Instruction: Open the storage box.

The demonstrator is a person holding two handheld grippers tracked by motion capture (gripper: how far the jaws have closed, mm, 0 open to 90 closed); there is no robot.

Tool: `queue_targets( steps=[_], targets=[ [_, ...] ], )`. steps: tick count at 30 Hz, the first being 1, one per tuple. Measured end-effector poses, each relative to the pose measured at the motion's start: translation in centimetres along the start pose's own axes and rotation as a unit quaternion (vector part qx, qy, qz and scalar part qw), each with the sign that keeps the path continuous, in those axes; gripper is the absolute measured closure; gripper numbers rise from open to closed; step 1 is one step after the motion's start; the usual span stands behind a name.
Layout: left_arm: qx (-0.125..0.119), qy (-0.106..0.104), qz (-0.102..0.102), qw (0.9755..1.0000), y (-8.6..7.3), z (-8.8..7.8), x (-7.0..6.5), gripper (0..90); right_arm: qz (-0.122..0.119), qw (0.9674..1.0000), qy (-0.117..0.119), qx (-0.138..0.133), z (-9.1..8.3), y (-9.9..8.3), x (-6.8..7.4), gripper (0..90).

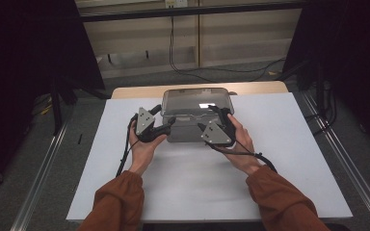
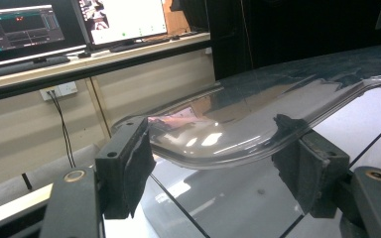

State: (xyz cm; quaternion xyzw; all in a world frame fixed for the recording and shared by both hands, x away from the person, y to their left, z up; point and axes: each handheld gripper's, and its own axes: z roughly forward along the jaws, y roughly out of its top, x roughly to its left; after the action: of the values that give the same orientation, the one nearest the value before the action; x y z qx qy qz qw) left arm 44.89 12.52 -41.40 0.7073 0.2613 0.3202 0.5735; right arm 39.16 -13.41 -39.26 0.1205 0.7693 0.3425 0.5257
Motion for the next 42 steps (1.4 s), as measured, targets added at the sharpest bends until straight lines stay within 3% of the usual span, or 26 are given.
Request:
queue_targets(
  steps=[3,7,8,14,17,20,22,25,28,32,34,35,42],
  targets=[
    [0.003,0.000,0.000,1.0000,0.0,0.0,-0.1,31.6,0.030,0.9995,0.011,0.007,-0.2,-0.5,-0.6,17.9],
    [0.001,0.000,-0.002,1.0000,0.0,0.0,0.0,31.8,0.088,0.9960,0.020,0.004,-0.8,-1.5,-1.6,13.3],
    [0.001,0.000,-0.001,1.0000,0.0,0.0,0.0,31.9,0.109,0.9937,0.024,0.001,-0.9,-1.9,-1.8,12.8],
    [0.002,0.002,0.000,1.0000,0.1,0.0,0.0,32.2,0.165,0.9857,0.032,0.004,-1.2,-3.5,-2.7,1.8],
    [0.002,0.002,0.001,1.0000,0.1,0.0,0.1,32.7,0.191,0.9806,0.044,0.003,-1.1,-4.1,-3.1,0.8],
    [-0.001,0.002,-0.004,1.0000,0.1,0.0,0.1,32.6,0.214,0.9759,0.043,0.002,-0.8,-4.7,-3.5,5.5],
    [-0.001,0.002,-0.009,1.0000,0.0,0.1,0.0,32.2,0.239,0.9698,0.048,0.000,-0.6,-5.3,-3.9,12.7],
    [-0.001,0.003,-0.007,1.0000,0.0,0.1,0.0,32.1,0.250,0.9675,0.037,0.004,-0.3,-6.0,-4.2,13.2],
    [-0.003,0.003,-0.010,0.9999,0.1,0.1,0.0,32.4,0.248,0.9682,0.036,-0.001,-0.3,-6.1,-4.4,16.9],
    [-0.001,0.008,-0.013,0.9999,0.0,0.2,0.0,32.1,0.262,0.9645,0.036,0.000,-0.1,-6.6,-5.0,22.4],
    [-0.003,0.007,-0.013,0.9999,-0.1,0.2,0.0,32.3,0.276,0.9604,0.036,0.001,0.0,-7.3,-5.5,25.5],
    [-0.005,0.009,-0.015,0.9998,-0.1,0.3,0.0,32.5,0.278,0.9599,0.034,0.002,0.0,-7.4,-5.5,25.5],
    [-0.005,0.008,-0.010,0.9999,0.1,0.3,0.2,33.7,0.264,0.9637,0.041,-0.009,0.2,-7.3,-5.5,37.3]
  ],
)
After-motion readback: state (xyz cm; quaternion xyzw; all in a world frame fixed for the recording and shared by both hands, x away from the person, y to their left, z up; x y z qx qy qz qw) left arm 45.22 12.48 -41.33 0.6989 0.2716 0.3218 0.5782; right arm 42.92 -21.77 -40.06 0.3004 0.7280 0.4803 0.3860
